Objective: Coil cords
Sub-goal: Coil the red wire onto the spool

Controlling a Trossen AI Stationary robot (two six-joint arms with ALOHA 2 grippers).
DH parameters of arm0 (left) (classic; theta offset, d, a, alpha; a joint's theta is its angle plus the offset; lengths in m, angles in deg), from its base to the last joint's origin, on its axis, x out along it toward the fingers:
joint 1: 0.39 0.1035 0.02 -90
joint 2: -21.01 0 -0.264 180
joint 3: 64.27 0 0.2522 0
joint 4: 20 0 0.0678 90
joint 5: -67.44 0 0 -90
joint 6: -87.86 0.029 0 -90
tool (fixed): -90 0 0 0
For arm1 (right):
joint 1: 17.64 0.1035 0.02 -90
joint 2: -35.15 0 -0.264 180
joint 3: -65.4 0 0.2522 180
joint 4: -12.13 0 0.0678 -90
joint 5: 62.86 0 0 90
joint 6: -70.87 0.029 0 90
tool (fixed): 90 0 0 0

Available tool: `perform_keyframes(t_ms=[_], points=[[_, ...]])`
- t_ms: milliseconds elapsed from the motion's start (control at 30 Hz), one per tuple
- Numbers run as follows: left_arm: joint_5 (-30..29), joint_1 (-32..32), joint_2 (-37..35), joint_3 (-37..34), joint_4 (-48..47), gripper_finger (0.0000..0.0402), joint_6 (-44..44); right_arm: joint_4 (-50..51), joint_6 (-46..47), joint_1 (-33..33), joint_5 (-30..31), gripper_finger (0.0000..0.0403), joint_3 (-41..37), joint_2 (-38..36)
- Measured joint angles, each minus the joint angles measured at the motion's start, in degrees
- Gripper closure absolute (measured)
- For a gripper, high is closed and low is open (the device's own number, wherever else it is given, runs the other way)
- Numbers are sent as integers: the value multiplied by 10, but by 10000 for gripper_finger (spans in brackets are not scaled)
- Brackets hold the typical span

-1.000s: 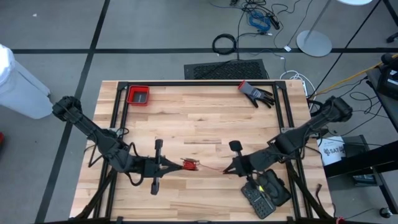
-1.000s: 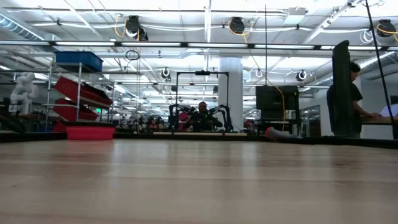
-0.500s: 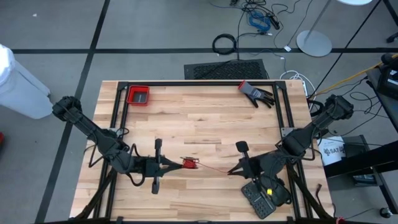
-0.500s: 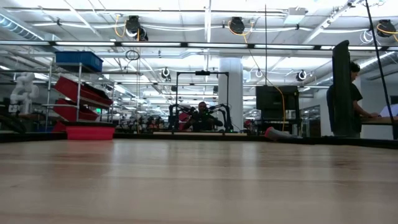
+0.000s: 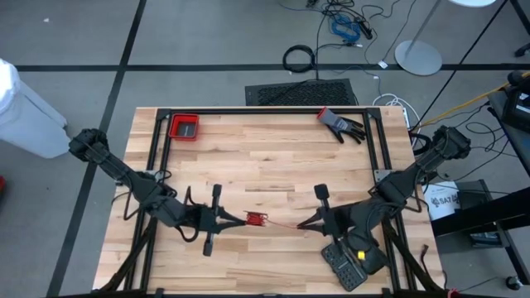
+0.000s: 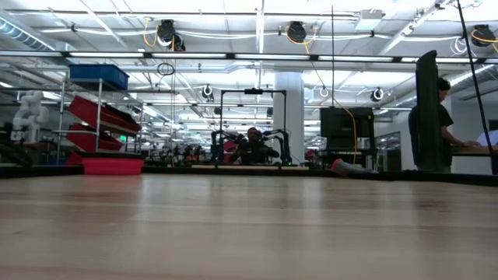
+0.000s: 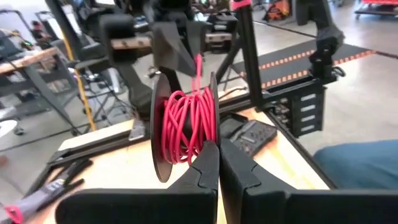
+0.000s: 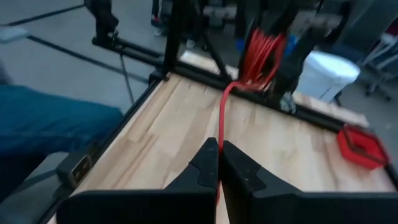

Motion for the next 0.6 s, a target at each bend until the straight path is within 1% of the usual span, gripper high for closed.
perform_keyframes(t_ms=[67, 233, 500, 600], points=[[18, 5, 0, 0, -3, 400, -9, -20, -15, 0, 10, 403, 0, 0], [56, 13, 0, 0, -10, 400, -14, -57, -39, 0, 11, 403, 0, 3], [67, 17, 16, 0, -9, 400, -14, -110, -80, -8, 5, 403, 0, 26], [102, 27, 26, 0, -1, 400, -15, -148, -102, -16, 6, 403, 0, 39]])
